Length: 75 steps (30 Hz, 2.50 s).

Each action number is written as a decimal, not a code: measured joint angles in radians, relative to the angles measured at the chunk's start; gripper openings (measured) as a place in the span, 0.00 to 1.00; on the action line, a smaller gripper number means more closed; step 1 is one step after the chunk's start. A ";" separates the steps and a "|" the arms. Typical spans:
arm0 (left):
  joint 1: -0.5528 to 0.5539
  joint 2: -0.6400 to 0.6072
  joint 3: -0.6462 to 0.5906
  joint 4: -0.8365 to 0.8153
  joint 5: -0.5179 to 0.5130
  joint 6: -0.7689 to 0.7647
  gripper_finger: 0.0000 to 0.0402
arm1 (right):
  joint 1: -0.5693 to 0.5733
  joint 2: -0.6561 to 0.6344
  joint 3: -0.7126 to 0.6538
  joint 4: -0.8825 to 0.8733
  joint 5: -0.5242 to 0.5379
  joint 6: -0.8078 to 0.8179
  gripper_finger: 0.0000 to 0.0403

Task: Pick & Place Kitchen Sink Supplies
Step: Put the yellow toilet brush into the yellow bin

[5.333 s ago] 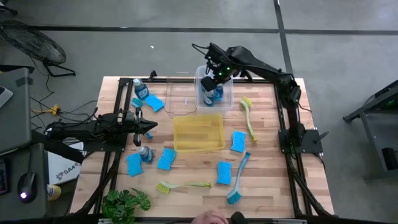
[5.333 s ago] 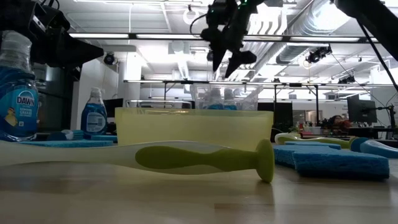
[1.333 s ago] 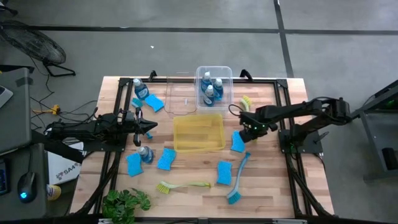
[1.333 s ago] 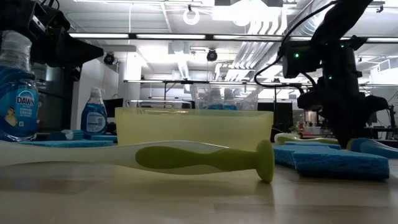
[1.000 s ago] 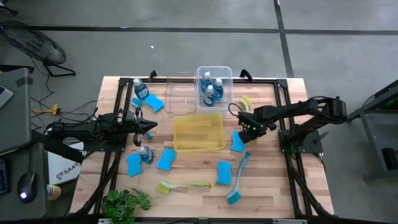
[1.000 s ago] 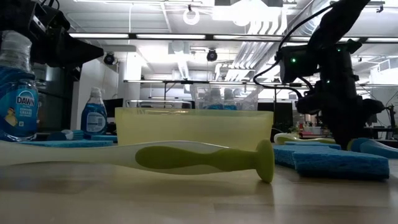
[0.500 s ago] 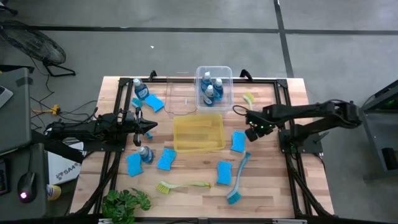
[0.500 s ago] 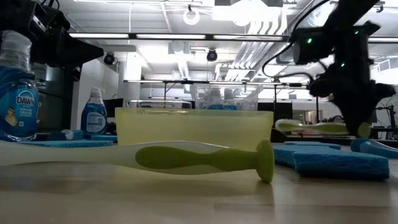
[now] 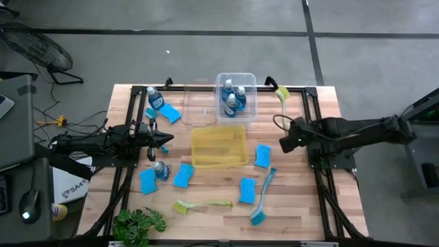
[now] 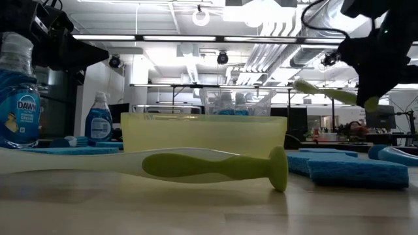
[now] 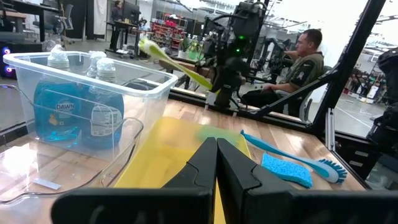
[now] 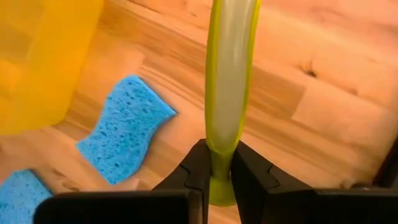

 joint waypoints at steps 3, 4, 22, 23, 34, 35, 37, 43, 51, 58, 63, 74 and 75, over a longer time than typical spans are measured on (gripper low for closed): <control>0.000 0.000 0.000 0.000 0.000 0.000 0.00 | 0.038 -0.013 0.000 0.011 0.050 -0.014 0.09; 0.000 0.000 0.000 0.000 0.000 0.000 0.00 | 0.051 -0.014 0.000 0.023 0.070 -0.020 0.09; 0.000 0.000 0.000 0.000 0.003 0.000 0.00 | 0.208 0.074 0.001 0.464 0.251 -0.539 0.09; 0.000 0.000 0.000 0.000 0.003 0.000 0.00 | 0.208 0.085 0.001 0.489 0.233 -0.590 0.09; 0.000 0.000 0.000 0.000 0.003 0.000 0.00 | 0.174 0.255 0.046 0.564 -0.059 -0.858 0.09; 0.000 0.000 0.000 0.000 0.002 0.000 0.00 | 0.163 0.271 0.065 0.545 -0.078 -0.865 0.09; 0.000 0.000 0.000 0.000 -0.001 0.000 0.00 | 0.140 0.306 0.113 0.488 -0.115 -0.889 0.09; 0.000 0.000 0.000 0.000 -0.001 0.000 0.00 | 0.079 0.440 0.278 0.294 -0.213 -0.939 0.09; 0.000 0.000 0.000 0.000 0.000 0.000 0.00 | 0.004 0.654 0.498 0.200 -0.376 -0.868 0.09; 0.000 0.000 0.000 0.000 0.000 0.000 0.00 | -0.010 0.806 0.637 0.118 -0.428 -0.799 0.09; 0.000 0.000 0.000 0.000 0.000 0.000 0.00 | 0.002 0.880 0.704 0.068 -0.465 -0.773 0.09; 0.000 0.000 0.000 0.000 0.000 0.000 0.00 | 0.001 1.002 0.821 0.044 -0.413 -0.787 0.10; 0.000 0.000 0.000 0.000 0.000 0.000 0.00 | 0.000 1.011 0.829 0.045 -0.403 -0.795 0.10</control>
